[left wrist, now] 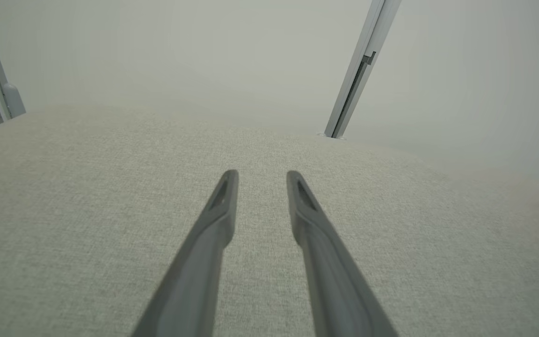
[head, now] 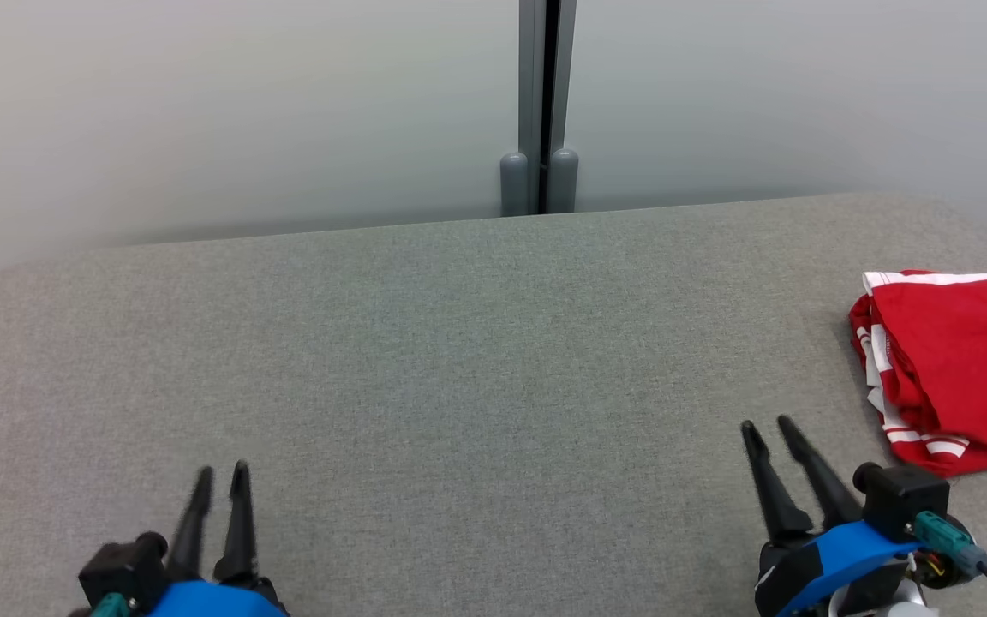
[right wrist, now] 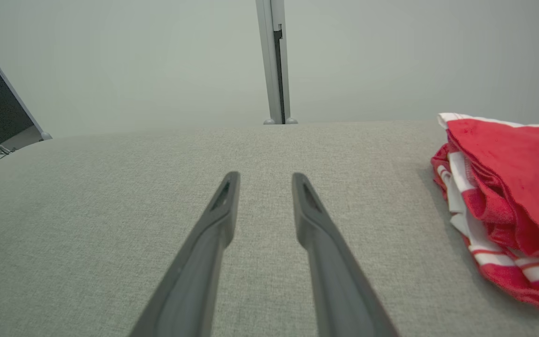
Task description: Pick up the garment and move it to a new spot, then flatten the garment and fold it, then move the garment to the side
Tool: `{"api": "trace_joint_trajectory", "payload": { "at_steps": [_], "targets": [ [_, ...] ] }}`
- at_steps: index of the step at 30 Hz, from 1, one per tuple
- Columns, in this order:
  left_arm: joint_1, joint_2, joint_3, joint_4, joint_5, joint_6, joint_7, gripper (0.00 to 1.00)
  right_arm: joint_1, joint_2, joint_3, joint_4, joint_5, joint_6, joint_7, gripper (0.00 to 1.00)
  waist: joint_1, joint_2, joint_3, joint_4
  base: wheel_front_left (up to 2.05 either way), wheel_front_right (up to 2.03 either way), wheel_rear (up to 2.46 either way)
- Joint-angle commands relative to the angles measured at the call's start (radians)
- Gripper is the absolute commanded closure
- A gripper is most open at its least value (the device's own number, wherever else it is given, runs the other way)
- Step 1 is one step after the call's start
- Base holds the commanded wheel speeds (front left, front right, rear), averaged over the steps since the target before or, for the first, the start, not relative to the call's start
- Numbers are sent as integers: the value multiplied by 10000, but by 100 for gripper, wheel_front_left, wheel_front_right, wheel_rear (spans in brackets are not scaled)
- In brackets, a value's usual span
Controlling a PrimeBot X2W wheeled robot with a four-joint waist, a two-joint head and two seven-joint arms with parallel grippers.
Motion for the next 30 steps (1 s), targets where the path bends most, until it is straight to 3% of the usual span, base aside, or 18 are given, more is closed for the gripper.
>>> {"api": "trace_joint_trajectory", "payload": {
  "at_steps": [1,4,30],
  "targets": [
    [33,-39,-9,56,-25,-2,20,100,9,1,1,69,25,0,7,100,0,0,0,1,0,0,0],
    [228,-148,-84,298,-73,-4,61,100,58,11,1,340,85,0,17,100,0,0,0,1,0,0,0],
    [-201,-553,868,-120,-3965,-337,1292,100,-105,121,-631,235,4767,1,783,100,0,0,-36,119,0,0,0]
  ]
}}
